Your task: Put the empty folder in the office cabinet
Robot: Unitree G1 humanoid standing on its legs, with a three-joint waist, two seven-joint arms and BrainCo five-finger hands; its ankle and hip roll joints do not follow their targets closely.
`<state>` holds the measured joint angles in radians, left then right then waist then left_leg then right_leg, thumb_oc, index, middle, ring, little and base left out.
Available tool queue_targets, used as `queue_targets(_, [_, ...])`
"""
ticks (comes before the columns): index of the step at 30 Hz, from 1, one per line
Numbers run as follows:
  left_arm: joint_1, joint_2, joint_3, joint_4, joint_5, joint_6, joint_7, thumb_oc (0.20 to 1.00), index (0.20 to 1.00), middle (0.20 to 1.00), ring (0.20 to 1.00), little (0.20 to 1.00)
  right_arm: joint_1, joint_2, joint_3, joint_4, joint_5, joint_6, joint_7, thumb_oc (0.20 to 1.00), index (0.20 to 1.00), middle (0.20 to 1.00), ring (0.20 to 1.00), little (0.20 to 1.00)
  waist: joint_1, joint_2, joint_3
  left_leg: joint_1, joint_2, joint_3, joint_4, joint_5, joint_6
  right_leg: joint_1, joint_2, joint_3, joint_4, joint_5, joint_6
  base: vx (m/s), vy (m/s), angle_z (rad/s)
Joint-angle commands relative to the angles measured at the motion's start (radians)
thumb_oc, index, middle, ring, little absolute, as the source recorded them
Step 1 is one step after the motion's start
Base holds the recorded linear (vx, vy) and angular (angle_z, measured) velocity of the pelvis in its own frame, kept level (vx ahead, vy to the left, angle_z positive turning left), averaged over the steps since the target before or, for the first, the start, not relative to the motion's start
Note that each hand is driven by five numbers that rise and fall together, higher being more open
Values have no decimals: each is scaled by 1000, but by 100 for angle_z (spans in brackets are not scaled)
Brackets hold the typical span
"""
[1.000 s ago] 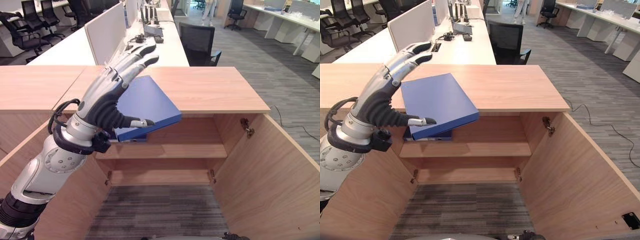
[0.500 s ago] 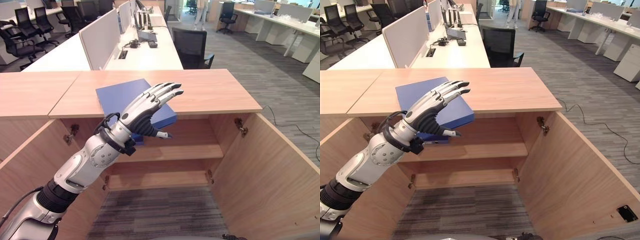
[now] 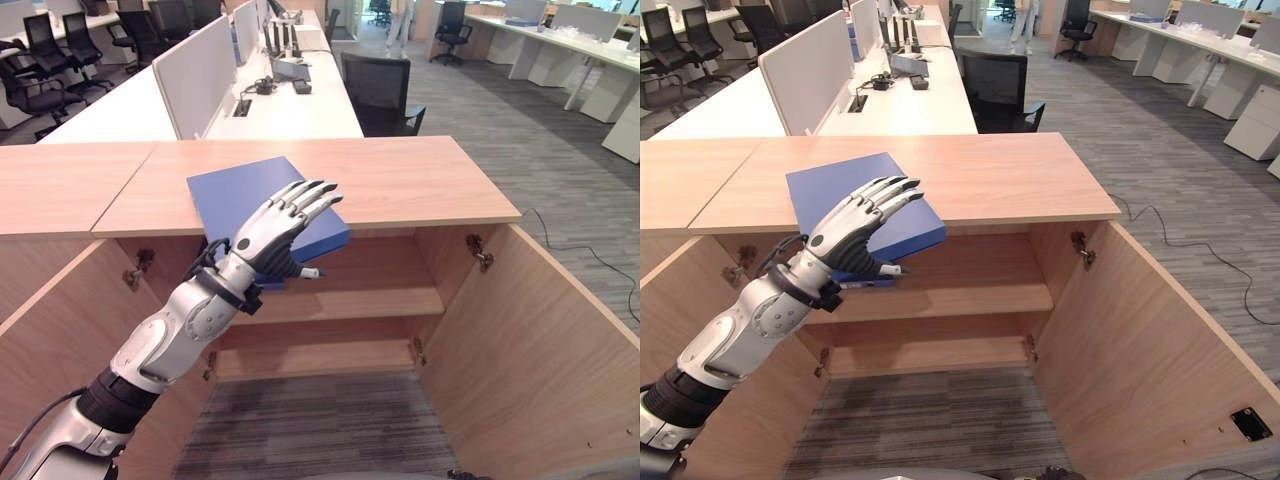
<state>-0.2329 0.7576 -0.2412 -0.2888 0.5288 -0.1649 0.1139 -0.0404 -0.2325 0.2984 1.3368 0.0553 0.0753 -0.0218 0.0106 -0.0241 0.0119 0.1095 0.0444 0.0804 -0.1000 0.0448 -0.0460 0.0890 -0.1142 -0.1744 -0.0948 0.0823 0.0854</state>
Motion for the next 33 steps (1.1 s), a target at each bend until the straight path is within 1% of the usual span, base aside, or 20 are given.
queue_targets(1, [-45, 83, 165, -59, -45, -21, 121, 1000, 1000, 1000, 1000, 1000, -52, -1, 4, 49, -27, -9, -5, 1000, 1000, 1000, 1000, 1000, 23, -35, 29, 20, 20, -36, 13, -123, -11, 62, -10, 1, 8, -97, 48, 25, 21, -3])
queue_targets(2, [-20, 127, 242, -45, -62, -15, 160, 1000, 1000, 1000, 1000, 1000, -41, -3, 1, 52, -28, -11, -1, 1000, 1000, 1000, 1000, 1000, 28, -32, 25, 23, 18, -34, 13, -123, -12, 64, -12, 0, 8, -96, 50, 0, 0, 0])
queue_targets(3, [-17, 129, 245, -45, -63, -16, 161, 1000, 1000, 1000, 1000, 1000, -41, -2, 4, 52, -28, -11, 0, 1000, 1000, 1000, 1000, 1000, 26, -33, 25, 23, 18, -33, 13, -124, -12, 64, -12, 0, 8, -96, 50, 0, 0, 0])
queue_targets(5, [-14, 196, 303, -18, -52, -11, 201, 1000, 1000, 1000, 1000, 1000, -35, -6, 0, 54, -27, -13, 1, 1000, 1000, 1000, 1000, 1000, 30, -29, 23, 25, 17, -34, 13, -126, -12, 65, -15, 3, 8, -95, 52, 6, 10, -2])
queue_targets(6, [-9, 200, 307, -17, -53, -12, 203, 1000, 1000, 1000, 1000, 1000, -36, -3, 3, 54, -27, -13, 1, 1000, 1000, 1000, 1000, 1000, 27, -31, 23, 25, 16, -33, 13, -126, -11, 65, -15, 4, 8, -95, 53, 18, 40, -3])
queue_targets(7, [-7, 288, 355, 24, -33, -8, 242, 1000, 1000, 1000, 1000, 1000, -31, -10, -1, 54, -24, -17, 5, 1000, 1000, 1000, 1000, 1000, 31, -24, 24, 26, 12, -33, 13, -128, -10, 65, -18, 5, 8, -93, 56, 16, 46, -1])
queue_targets(9, [14, 361, 413, 84, -19, 2, 290, 1000, 1000, 1000, 1000, 1000, -24, -11, -4, 51, -19, -23, 7, 1000, 1000, 1000, 1000, 1000, 33, -21, 27, 28, 7, -30, 13, -128, -8, 64, -22, 6, 8, -89, 61, 11, 65, -3])
queue_targets(11, [37, 403, 453, 129, 5, 17, 331, 1000, 1000, 1000, 1000, 1000, -18, -15, -12, 48, -13, -28, 3, 1000, 1000, 1000, 1000, 1000, 38, -17, 31, 25, 2, -29, 13, -127, -4, 61, -25, 6, 8, -85, 65, -1, 54, -4])
queue_targets(12, [45, 406, 460, 131, 5, 14, 335, 1000, 1000, 1000, 1000, 1000, -19, -14, -7, 48, -12, -28, 3, 1000, 1000, 1000, 1000, 1000, 35, -18, 30, 25, 1, -27, 13, -127, -4, 60, -25, 8, 8, -84, 66, -7, 74, -7])
queue_targets(16, [124, 464, 561, 240, 76, 60, 426, 1000, 1000, 1000, 1000, 1000, -9, -22, -24, 43, -14, -40, -3, 1000, 1000, 1000, 1000, 1000, 41, -11, 39, 14, -18, -17, 13, -134, 14, 44, -44, 14, 8, -67, 84, -5, 102, -10])
queue_targets(20, [133, 432, 576, 271, 89, 79, 467, 1000, 1000, 1000, 1000, 1000, -1, -32, -51, 42, -8, -43, -14, 1000, 1000, 1000, 1000, 1000, 34, -3, 47, 9, -51, -11, 13, -141, 39, 30, -83, 14, 43, -58, 108, 16, 161, -2])
queue_targets(23, [118, 414, 568, 274, 80, 93, 485, 1000, 1000, 1000, 1000, 1000, -6, -38, -70, 20, 7, -45, -17, 1000, 1000, 1000, 1000, 1000, 21, 15, 82, 19, -61, -9, 13, -148, 62, -43, -107, 17, 198, -60, 109, -41, 131, -2])
queue_targets(24, [127, 408, 583, 275, 77, 100, 493, 1000, 1000, 1000, 1000, 1000, -19, -38, -71, 9, 9, -46, -19, 1000, 1000, 1000, 1000, 1000, 25, 23, 99, 11, -58, 8, 13, -142, 65, -80, -113, -1, 243, -42, 106, -106, 114, -20])
queue_targets(25, [149, 400, 610, 266, 77, 105, 500, 1000, 1000, 1000, 1000, 1000, -26, -37, -71, 1, 8, -47, -19, 1000, 1000, 1000, 1000, 1000, 37, 34, 110, 13, -52, 32, 13, -147, 66, -110, -131, -55, 298, -48, 102, -78, 67, -38])
queue_targets(26, [152, 399, 614, 265, 77, 105, 499, 1000, 1000, 1000, 1000, 1000, -27, -38, -70, 1, 8, -47, -19, 1000, 1000, 1000, 1000, 1000, 36, 34, 109, 13, -52, 33, 13, -147, 66, -112, -132, -54, 300, -49, 102, 39, 103, -71])
queue_targets(27, [171, 390, 644, 258, 73, 112, 507, 1000, 1000, 1000, 1000, 1000, -37, -37, -72, -6, 5, -50, -20, 1000, 1000, 1000, 1000, 1000, 50, 47, 110, 22, -46, 50, 13, -166, 65, -123, -152, -137, 359, -75, 99, 64, 100, -84])
queue_targets(28, [209, 367, 675, 270, 69, 131, 504, 1000, 1000, 1000, 1000, 1000, -41, -29, -59, -35, 1, -62, -23, 1000, 1000, 1000, 1000, 1000, 55, 47, 106, 28, -45, 103, 13, -164, 61, -129, -142, -261, 389, -118, 85, 80, 99, -94])
queue_targets(29, [226, 364, 704, 271, 77, 139, 506, 1000, 1000, 1000, 1000, 1000, -45, -24, -55, -40, -8, -62, -21, 1000, 1000, 1000, 1000, 1000, 71, 44, 104, 33, -43, 134, 13, -160, 60, -128, -154, -325, 380, -120, 83, 37, -20, -119])
queue_targets(30, [258, 363, 742, 271, 81, 136, 505, 1000, 1000, 1000, 1000, 1000, -52, -25, -48, -43, -17, -63, -24, 1000, 1000, 1000, 1000, 1000, 74, 37, 102, 38, -40, 155, 13, -158, 56, -113, -149, -350, 347, -129, 80, 52, -137, -145])
queue_targets(33, [293, 355, 781, 304, 82, 142, 514, 1000, 1000, 1000, 1000, 1000, -53, -21, -23, -53, -23, -65, -28, 1000, 1000, 1000, 1000, 1000, 69, 17, 93, 59, -21, 197, 19, -163, 46, -92, -107, -303, 273, -126, 67, 103, -206, -88])
